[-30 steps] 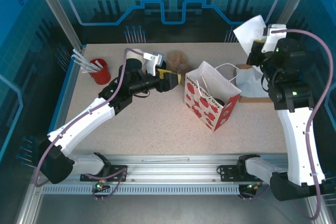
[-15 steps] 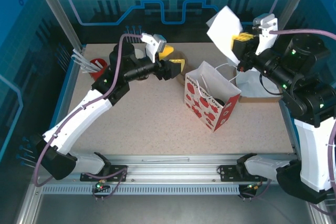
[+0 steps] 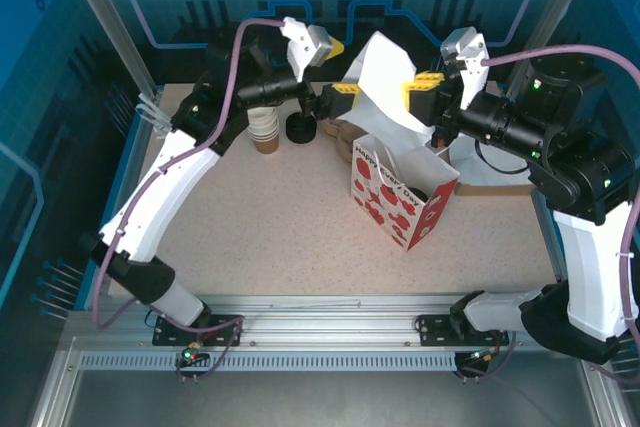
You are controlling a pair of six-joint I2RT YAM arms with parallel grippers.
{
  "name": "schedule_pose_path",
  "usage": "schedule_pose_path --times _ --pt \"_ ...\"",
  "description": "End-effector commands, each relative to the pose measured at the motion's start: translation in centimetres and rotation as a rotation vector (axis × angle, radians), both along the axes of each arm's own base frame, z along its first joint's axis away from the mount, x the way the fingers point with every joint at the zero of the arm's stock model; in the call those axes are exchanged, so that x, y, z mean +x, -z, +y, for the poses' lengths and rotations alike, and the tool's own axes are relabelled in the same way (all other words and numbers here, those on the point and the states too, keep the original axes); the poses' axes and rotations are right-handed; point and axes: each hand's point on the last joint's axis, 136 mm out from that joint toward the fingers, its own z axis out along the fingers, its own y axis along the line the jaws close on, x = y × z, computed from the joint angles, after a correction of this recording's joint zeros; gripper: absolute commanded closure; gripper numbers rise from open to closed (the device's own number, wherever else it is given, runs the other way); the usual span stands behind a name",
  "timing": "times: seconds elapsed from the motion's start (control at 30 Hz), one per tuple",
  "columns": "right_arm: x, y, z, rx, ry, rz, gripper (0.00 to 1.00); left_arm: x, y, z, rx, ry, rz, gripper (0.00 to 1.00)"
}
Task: Pack the takeout coffee
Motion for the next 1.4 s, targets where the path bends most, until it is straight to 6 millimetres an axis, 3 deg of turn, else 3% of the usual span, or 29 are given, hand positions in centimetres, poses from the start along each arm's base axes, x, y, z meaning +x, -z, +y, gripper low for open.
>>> schedule_pose_path --times 0.0,0.1,0.23,0.27,0.37,0.53,0.6,0.73,1.0,1.2,1.37 --pt "-1.4 -0.8 0.3 0.008 -0.05 -0.019 1.0 -0.5 1.1 -0.9 0.058 0.098 0.019 0.15" --pt "-1.0 -0.6 0.2 0.0 -0.03 -0.018 1.0 -0.2 0.9 -1.7 0.044 0.136 0.058 0.35" --pt "-0.5 -0.2 0.0 -0.011 -0.006 -0.016 1.0 0.0 0.3 -2.2 0.012 0.159 0.089 0.76" --pt "-0.2 0.1 0.0 -0.01 0.002 -0.008 0.98 0.1 -0.1 -2.1 0.0 0.153 0.089 0.79" --pt "0.2 1.8 0.9 -0.014 -0.032 0.021 0.89 0.5 -2.0 -1.5 -0.071 0.131 0.092 0.85" --pt "-0.7 4.8 1.7 -0.055 -0.102 0.052 0.44 1.6 -5.0 0.6 -0.206 0.091 0.116 0.9" --pt "-1.3 4.4 1.4 -0.045 -0.103 0.026 0.36 1.6 -5.2 1.1 -0.218 0.086 0.113 0.91" --pt "-2.7 2.7 0.7 -0.013 -0.111 -0.045 0.3 1.0 -5.3 1.8 -0.226 0.085 0.078 0.94" --pt "1.5 2.5 -0.9 -0.07 0.028 -0.082 0.25 -3.0 -6.2 2.6 -0.21 0.198 0.002 0.99" --pt "3.9 1.8 -1.9 -0.054 -0.046 -0.115 0.19 -6.5 -6.0 3.0 -0.169 0.3 -0.047 1.0" --pt "3.8 3.2 -0.2 -0.068 -0.248 -0.095 0.19 -7.8 -5.9 3.0 -0.167 0.361 -0.027 1.0"
